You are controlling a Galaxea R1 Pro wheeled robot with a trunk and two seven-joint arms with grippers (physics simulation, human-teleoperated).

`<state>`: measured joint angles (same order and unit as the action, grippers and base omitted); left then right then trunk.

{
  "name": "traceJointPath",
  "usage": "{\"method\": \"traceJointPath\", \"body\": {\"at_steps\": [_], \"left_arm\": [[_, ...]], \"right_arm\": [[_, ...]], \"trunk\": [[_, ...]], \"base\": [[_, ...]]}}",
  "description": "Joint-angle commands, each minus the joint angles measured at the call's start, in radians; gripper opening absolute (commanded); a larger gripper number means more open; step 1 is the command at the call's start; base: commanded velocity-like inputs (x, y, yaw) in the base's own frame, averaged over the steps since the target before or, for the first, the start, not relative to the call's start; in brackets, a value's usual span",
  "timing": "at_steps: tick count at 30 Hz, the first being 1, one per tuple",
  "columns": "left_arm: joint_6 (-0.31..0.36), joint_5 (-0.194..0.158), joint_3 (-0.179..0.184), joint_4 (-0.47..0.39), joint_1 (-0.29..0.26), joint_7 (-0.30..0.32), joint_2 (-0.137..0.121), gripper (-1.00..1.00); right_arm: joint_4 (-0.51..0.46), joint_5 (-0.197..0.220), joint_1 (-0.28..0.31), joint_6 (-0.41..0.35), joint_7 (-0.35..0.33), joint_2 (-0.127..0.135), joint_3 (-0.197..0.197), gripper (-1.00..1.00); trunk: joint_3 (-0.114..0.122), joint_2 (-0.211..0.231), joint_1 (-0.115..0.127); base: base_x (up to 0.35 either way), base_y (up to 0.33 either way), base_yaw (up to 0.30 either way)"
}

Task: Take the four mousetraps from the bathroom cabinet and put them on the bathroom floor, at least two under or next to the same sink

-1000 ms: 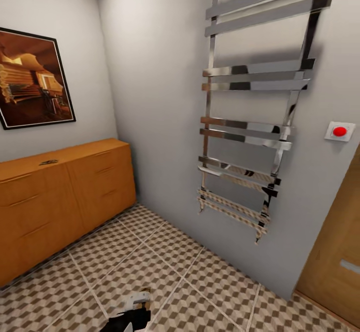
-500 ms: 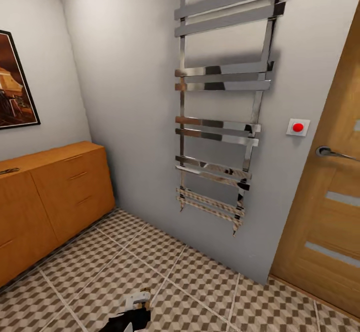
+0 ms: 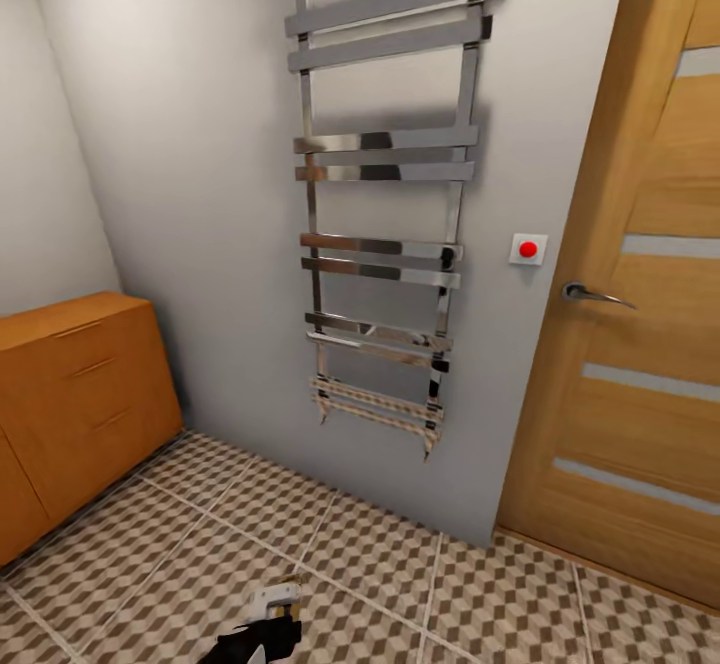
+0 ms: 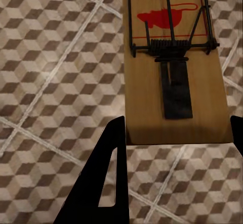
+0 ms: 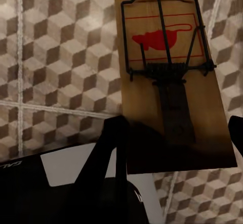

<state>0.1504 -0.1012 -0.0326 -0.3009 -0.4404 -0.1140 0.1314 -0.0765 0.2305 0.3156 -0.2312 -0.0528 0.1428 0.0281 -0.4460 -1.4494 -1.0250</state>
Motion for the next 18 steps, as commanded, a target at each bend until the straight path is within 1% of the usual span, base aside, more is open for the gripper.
{"method": "traceJointPath", "body": {"at_steps": [1,18], "left_arm": [[0.006,-0.01,-0.003,-0.003,0.0,-0.004,0.0,-1.0],[0.006,-0.011,-0.003,-0.003,0.0,-0.004,0.0,-1.0]], "right_arm": [[-0.001,0.004,0.0,-0.005,-0.002,0.001,0.003,-1.0],[0.0,0.002,0.0,-0.005,-0.002,0.0,0.003,-1.0]], "trunk": [[-0.001,-0.001,0.0],[-0.001,-0.001,0.0]], "base": [[0.0,0.0,-0.292],[0.0,0.0,-0.292]]}}
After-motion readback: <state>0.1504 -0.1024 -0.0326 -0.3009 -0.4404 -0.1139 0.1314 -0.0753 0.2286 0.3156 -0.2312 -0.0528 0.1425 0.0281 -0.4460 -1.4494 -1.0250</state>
